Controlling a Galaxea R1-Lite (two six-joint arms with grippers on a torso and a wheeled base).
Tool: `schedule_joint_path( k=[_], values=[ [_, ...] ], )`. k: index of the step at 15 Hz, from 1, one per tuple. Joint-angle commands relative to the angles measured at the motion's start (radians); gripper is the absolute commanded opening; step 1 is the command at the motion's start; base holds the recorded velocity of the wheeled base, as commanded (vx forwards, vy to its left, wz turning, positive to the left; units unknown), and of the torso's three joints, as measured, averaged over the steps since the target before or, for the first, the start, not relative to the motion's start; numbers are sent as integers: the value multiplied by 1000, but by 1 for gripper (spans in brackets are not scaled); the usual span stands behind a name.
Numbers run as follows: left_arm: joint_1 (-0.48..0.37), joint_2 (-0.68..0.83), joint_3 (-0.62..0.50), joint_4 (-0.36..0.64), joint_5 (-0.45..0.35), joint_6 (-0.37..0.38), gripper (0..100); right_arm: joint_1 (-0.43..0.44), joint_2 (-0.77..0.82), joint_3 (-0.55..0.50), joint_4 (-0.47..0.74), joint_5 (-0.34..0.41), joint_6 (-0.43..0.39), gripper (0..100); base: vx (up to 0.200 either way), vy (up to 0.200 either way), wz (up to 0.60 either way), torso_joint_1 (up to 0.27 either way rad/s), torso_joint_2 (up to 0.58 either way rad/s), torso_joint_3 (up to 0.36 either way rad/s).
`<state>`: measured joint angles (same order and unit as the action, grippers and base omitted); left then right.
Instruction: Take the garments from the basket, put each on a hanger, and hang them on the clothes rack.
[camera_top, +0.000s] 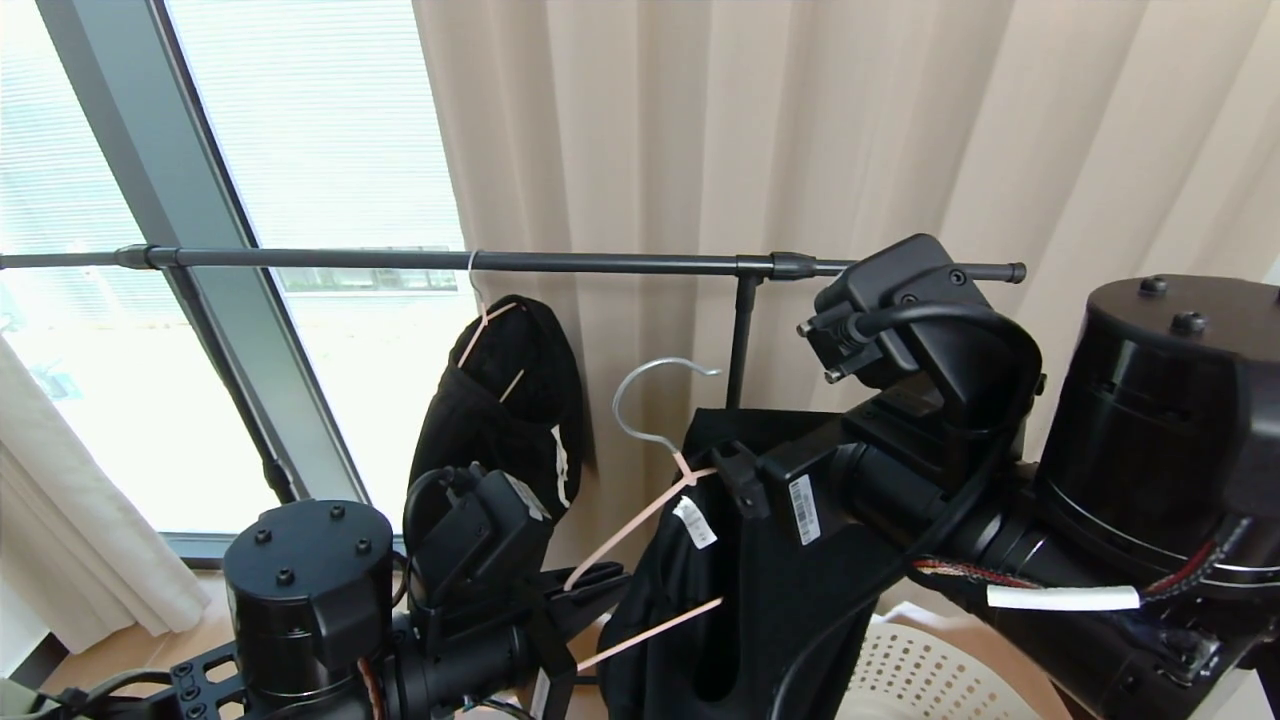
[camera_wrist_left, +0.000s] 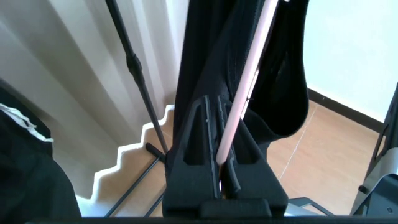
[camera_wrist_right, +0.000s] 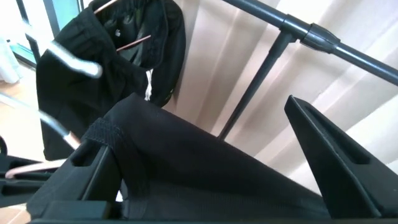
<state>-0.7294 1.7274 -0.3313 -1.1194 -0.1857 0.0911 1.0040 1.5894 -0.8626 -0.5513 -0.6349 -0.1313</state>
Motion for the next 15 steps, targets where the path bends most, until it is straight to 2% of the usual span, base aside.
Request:
schedule_joint_path(
  k=[1,7,11,13,14,15],
  values=[
    [19,11,-8,0,0,-1,0,1,-20,17,1,1,-1,100,0,0,0,0,0,0],
    [44,11,-31,0,11,-25,0,2,-57,48,2,3,-5,100,0,0,0,0,0,0],
    [44,7,-34,-2,11,-34,0,39,-63,89,1,7,-5,100,0,0,0,0,0,0],
    [44,4,-34,-2,11,-37,0,42,-103,116,14,24,-28,100,0,0,0,0,0,0],
    [45,7,-31,-7,6,-40,0,41,-146,154,21,98,-59,100,0,0,0,0,0,0],
    [50,9,-28,-5,5,-42,0,39,-158,174,21,115,-71,100,0,0,0,0,0,0]
  ],
)
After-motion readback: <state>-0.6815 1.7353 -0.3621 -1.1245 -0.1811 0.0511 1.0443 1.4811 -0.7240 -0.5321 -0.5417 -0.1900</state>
